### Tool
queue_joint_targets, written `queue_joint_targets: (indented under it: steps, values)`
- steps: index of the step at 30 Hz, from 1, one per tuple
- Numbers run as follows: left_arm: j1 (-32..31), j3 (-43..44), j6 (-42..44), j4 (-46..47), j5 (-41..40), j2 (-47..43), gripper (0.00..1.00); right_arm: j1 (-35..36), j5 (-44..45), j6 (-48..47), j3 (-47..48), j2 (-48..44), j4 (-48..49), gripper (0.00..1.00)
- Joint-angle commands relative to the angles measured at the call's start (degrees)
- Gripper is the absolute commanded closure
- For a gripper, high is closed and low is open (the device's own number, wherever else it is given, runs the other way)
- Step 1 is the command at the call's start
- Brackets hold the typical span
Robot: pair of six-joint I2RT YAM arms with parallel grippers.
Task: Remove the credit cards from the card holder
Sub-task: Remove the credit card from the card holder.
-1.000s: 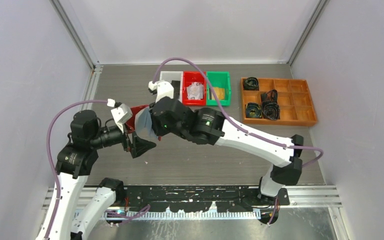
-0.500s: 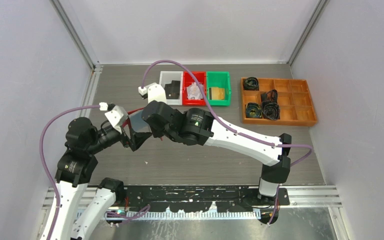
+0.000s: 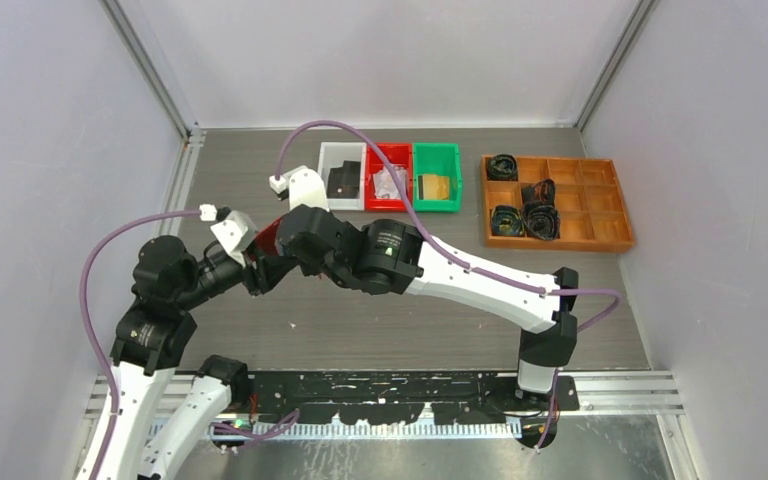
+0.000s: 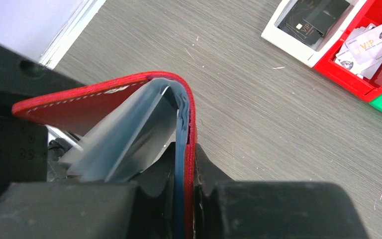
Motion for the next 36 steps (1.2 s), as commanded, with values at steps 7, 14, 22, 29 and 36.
queue_joint_targets:
  steps: [7,14,22,29,36]
  values:
    - [-0.18,4.01,6.27,-2.43,-10.89,-2.69,0.72,0.29,-7.44,-2.57,-14.97,-15.52,10.35,0.99]
    - [-0.20,6.68,5.71,-7.22,-4.62,-3.08,0.80,-1.25,-21.19,-5.66,-26.64,-25.91,17.23,0.99]
    - [-0.17,17.44,5.15,-24.50,24.21,6.18,0.58,-2.79,-30.19,-10.01,-33.93,-33.34,19.37,0.99]
    - [-0.14,20.57,1.07,-24.95,28.47,9.69,0.76,-3.43,-34.07,-11.04,-37.53,-37.23,20.20,0.99]
    - [-0.12,19.73,-8.56,-18.72,25.90,9.75,1.00,-5.33,-36.40,-10.61,-41.54,-39.65,25.10,0.51]
